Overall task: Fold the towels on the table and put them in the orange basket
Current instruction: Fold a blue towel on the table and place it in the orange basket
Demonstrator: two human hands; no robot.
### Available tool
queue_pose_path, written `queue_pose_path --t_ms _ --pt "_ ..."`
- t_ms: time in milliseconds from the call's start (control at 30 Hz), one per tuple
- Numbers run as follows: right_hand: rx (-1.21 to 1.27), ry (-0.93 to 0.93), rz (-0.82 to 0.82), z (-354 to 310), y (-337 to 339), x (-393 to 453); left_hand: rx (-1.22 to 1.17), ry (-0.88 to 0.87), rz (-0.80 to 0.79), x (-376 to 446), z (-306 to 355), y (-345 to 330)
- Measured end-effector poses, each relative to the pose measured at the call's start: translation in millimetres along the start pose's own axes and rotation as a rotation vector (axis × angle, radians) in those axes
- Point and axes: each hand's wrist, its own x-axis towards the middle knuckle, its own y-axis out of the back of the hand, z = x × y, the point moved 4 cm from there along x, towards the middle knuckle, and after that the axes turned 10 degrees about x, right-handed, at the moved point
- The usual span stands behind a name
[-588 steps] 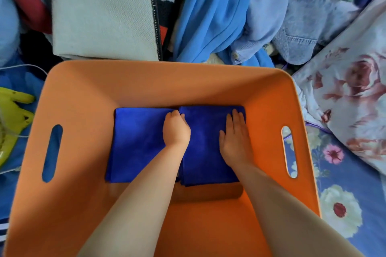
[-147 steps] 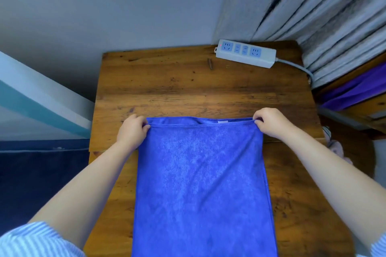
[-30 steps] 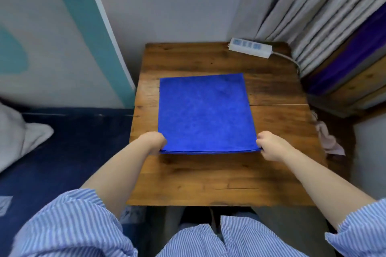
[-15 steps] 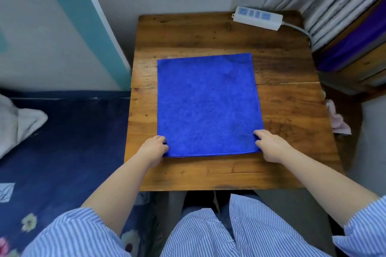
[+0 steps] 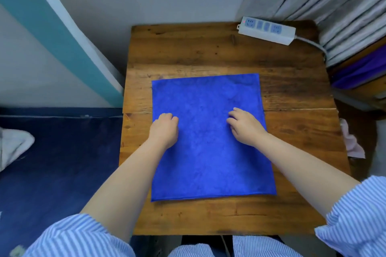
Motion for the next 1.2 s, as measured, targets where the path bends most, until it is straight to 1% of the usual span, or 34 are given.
queue_pose_path --t_ms 67,167,300,400,467,533,667,733,900,967,1067,1133,1200 --pt "0.079 -0.002 0.050 -8 3 31 -0.068 0.064 0.077 20 4 7" --pt "0.126 -0.042 0.081 -11 6 73 -0.121 0.113 0.118 53 8 7" --pt "0.175 -0.050 0.108 -10 5 115 -0.148 0.096 0.135 88 12 2" --pt "0.107 0.030 0.057 -7 0 129 -0.175 0.045 0.116 107 15 -3" --pt "0.078 0.076 0.047 2 -2 128 -0.180 0.038 0.106 114 11 -10" --pt "0.091 0.062 0.071 21 1 124 -0.145 0.028 0.105 118 1 -18" --pt "0.146 -0.107 0.163 69 12 114 -0.139 0.072 0.151 119 -29 -27" --pt "0.159 -0.180 0.183 89 16 109 -0.132 0.080 0.155 120 -35 -27" --pt "0.174 -0.306 0.164 123 26 98 -0.177 0.201 0.131 123 -50 -26" --pt "0.149 -0.336 0.124 129 28 97 -0.169 0.200 0.103 125 -56 -25" --pt "0.130 -0.334 0.108 129 41 99 -0.127 0.182 0.069 124 -59 -20" --pt "0.111 -0.275 0.146 123 52 101 -0.122 0.181 0.078 126 -59 -12" --pt "0.071 -0.203 0.182 113 59 102 -0.131 0.165 0.122 128 -59 -2"
